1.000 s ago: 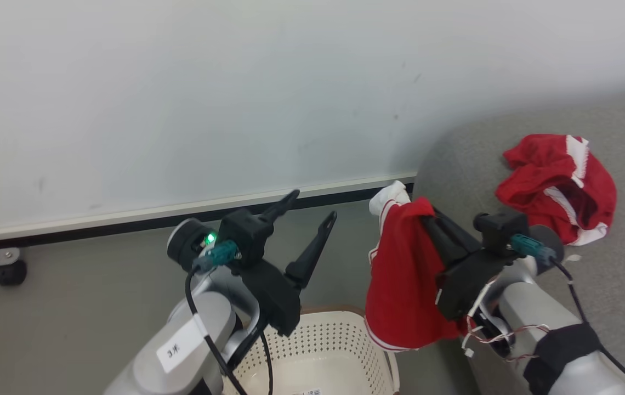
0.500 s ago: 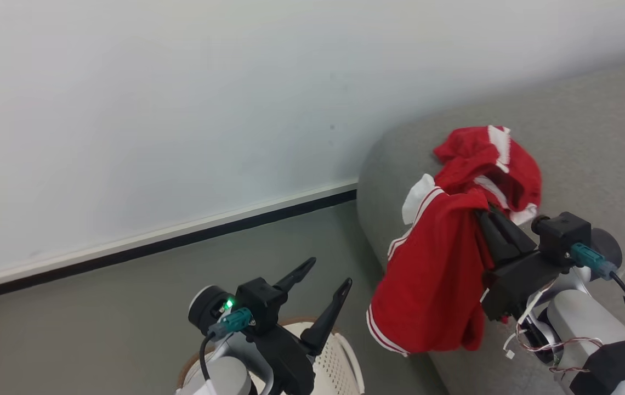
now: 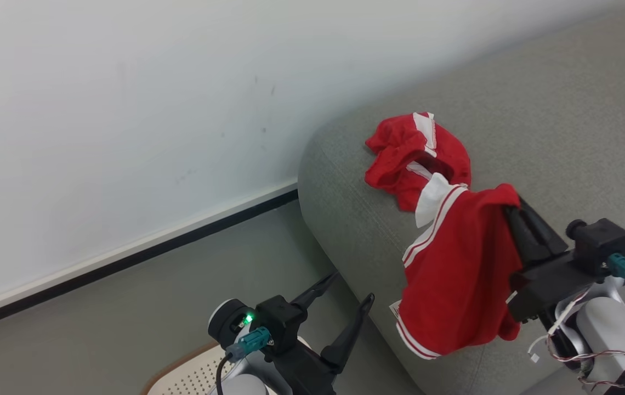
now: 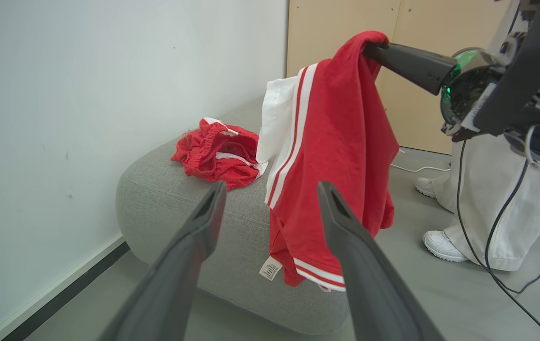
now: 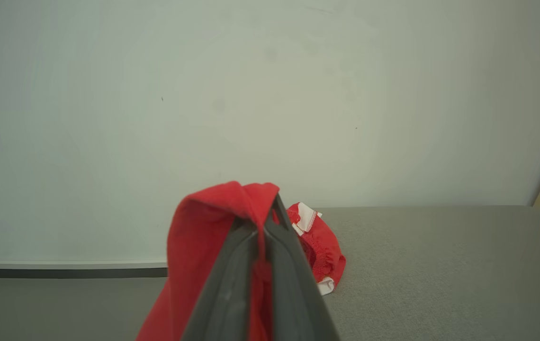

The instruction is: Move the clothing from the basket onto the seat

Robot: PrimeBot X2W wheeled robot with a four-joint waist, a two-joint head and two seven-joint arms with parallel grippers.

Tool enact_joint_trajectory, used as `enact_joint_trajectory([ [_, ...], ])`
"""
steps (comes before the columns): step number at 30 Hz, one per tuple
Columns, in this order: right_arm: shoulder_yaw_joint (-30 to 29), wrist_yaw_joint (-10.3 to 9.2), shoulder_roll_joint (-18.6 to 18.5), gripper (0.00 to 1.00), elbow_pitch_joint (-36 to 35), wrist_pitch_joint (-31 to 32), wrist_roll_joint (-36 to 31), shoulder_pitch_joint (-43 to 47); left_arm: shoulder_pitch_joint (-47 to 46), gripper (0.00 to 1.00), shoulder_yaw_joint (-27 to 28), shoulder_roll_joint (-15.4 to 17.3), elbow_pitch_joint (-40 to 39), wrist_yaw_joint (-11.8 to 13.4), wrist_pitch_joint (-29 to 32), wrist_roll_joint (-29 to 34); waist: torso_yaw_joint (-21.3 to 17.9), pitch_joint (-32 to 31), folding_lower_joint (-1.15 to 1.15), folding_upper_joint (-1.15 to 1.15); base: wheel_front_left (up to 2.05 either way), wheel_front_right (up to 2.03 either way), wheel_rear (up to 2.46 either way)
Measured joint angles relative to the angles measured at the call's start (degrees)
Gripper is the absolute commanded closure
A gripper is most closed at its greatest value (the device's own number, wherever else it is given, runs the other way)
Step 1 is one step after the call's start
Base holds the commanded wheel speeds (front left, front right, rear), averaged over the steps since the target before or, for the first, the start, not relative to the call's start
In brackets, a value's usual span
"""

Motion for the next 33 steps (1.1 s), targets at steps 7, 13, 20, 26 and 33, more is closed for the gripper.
enact_joint_trajectory([
  [7,-1.9,-1.16,-0.7,1.0,-2.2,0.0,0.9,0.4,-0.1,0.0,-0.8,-0.2,-1.0,0.2,0.2,0.3,-0.5,2.2,0.01,0.0,0.0,0.0,0.0],
  [13,-3.2,-1.14,-1.4,1.0,-3.4,0.1,0.9,-3.0,-1.6,0.0,-0.6,0.6,-2.7,1.0,1.1,1.1,0.5,5.1,0.01,0.0,0.0,0.0,0.0],
  [20,-7.3,-0.63,-2.3,1.0,-2.9,2.0,1.5,-20.0,-4.9,0.0,0.5,2.9,-6.4,2.0,2.3,3.0,2.4,10.4,0.02,0.0,0.0,0.0,0.0],
  [26,-10.0,-0.45,-5.5,1.0,-0.3,3.8,0.7,-33.1,-8.3,0.0,1.4,3.3,-9.4,2.5,3.3,3.8,3.7,15.1,0.02,0.01,0.0,0.0,0.0],
  [33,-14.1,-0.45,-11.7,1.0,4.9,5.9,-0.3,-44.1,-11.8,0.0,2.1,4.1,-12.6,3.5,4.9,5.0,5.7,20.8,0.03,0.01,0.0,0.0,0.0],
])
